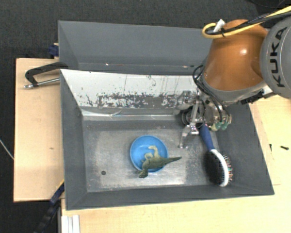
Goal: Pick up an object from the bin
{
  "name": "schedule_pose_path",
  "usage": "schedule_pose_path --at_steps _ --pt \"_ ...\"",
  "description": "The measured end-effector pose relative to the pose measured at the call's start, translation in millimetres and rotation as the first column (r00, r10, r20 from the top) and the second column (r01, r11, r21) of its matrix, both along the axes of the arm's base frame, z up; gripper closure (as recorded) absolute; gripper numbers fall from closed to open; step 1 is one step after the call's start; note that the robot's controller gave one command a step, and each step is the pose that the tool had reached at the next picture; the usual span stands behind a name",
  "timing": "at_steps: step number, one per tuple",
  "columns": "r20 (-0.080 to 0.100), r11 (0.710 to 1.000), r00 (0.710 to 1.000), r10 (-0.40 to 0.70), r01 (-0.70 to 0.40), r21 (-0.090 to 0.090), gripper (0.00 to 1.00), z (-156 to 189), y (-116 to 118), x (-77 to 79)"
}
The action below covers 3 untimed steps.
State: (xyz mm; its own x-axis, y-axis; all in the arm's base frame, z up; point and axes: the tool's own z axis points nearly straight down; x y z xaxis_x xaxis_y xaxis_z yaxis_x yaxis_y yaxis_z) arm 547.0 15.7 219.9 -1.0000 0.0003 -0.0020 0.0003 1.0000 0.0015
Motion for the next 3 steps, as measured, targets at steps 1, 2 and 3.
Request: schedule_pose_path --at_steps 1,2,3 --pt "0.005 0.947 0.947 0.321 -0.321 0.000 0.00 -147.2 41.5 -25.7" --pt "0.000 0.948 0.948 0.319 -0.319 0.000 1.00 -146.3 40.8 -26.5" --pt "0.011 0.847 0.847 0.532 -0.532 -0.006 1.00 -2.2 36.2 -20.8"
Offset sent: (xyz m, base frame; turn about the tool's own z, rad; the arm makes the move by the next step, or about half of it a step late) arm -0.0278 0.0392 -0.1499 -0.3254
